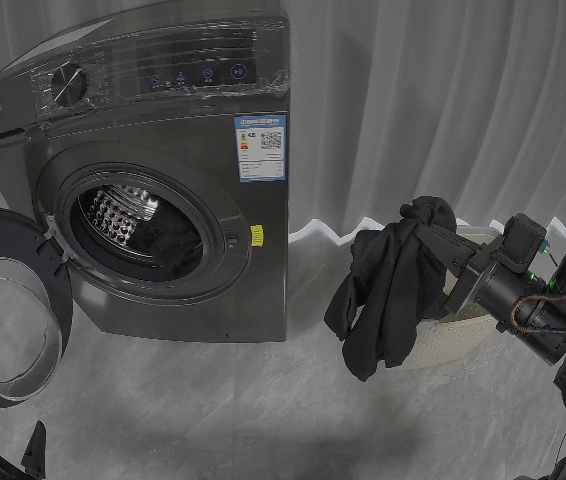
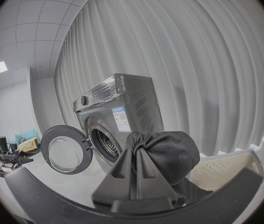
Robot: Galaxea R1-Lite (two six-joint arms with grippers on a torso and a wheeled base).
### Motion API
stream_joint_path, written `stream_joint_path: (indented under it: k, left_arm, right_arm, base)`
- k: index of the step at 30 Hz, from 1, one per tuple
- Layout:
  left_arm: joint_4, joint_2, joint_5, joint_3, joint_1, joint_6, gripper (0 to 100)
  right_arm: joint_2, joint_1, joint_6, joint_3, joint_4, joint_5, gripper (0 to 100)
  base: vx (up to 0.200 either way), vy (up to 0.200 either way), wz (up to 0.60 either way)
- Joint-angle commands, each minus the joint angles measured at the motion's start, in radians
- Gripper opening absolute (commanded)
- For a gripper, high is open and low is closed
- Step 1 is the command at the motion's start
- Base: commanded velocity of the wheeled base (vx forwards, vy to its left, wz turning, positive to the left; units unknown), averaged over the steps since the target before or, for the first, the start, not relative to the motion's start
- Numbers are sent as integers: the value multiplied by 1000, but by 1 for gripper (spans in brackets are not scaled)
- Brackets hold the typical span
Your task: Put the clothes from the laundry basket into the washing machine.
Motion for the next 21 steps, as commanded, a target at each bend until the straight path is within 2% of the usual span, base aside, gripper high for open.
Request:
stream_joint_path:
  k: [1, 4, 13, 21]
  left_arm:
    - [-2, -16, 0, 18, 0, -1, 100]
    - [-2, -16, 0, 18, 0, 1, 100]
    - [0, -16, 0, 18, 0, 1, 100]
    - [0, -16, 0, 18, 0, 2, 100]
  right_arm:
    - [-1, 19, 0, 3, -3, 1, 0]
    - [-2, 19, 0, 2, -3, 1, 0]
    - [-2, 32, 0, -7, -26, 3, 0]
    - [1, 27, 0, -10, -28, 1, 0]
  base:
    - [0, 200, 0]
    - [0, 200, 0]
    - [0, 0, 0]
    - [-200, 0, 0]
